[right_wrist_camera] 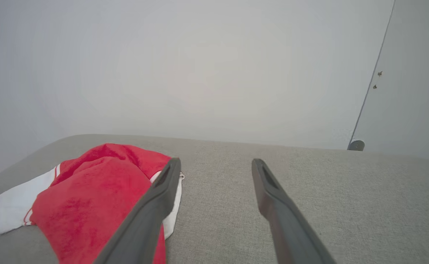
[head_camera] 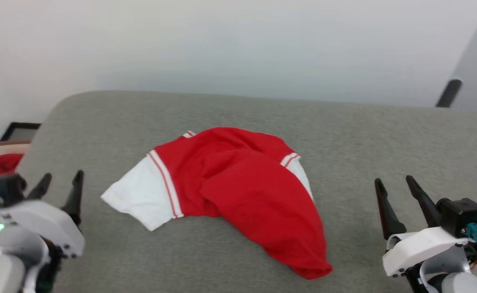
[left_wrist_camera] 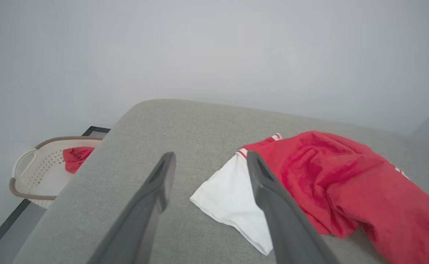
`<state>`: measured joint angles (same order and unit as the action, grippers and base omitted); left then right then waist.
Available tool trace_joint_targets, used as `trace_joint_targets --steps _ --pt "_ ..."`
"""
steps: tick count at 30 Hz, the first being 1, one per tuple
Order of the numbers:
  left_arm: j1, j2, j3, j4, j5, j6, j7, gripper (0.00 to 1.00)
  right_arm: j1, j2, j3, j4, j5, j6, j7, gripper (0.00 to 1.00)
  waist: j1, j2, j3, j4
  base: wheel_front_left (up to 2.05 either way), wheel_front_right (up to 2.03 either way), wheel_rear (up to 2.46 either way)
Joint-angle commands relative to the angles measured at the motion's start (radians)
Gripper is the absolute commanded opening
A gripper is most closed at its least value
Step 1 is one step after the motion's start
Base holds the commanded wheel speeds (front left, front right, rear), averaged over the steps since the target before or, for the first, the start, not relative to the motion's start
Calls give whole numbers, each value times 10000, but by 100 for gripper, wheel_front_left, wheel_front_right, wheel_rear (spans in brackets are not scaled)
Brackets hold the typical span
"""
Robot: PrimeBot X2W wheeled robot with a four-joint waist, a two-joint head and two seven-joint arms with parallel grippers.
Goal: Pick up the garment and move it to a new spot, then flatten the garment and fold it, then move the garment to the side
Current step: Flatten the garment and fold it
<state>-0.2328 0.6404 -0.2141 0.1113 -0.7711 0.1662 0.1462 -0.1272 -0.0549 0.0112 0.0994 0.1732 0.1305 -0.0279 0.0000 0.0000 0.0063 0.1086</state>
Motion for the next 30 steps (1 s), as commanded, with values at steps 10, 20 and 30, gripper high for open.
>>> trace_joint_targets --steps 10,20,30 --pt "1072 -1117 129 -167 496 -175 -3058 100 -648 -408 -381 460 108 4 1976 100 0 0 24 1456 0 0 0" --pt "1232 -2239 177 357 646 -491 -4030 100 -1903 -968 -716 1221 208 4 4557 100 0 0 765 2455 0 0 0" --pt "652 -3208 322 736 1196 -1140 -4118 100 -2800 -1618 -353 1611 301 3 6644 100 0 0 1556 3270 0 0 0"
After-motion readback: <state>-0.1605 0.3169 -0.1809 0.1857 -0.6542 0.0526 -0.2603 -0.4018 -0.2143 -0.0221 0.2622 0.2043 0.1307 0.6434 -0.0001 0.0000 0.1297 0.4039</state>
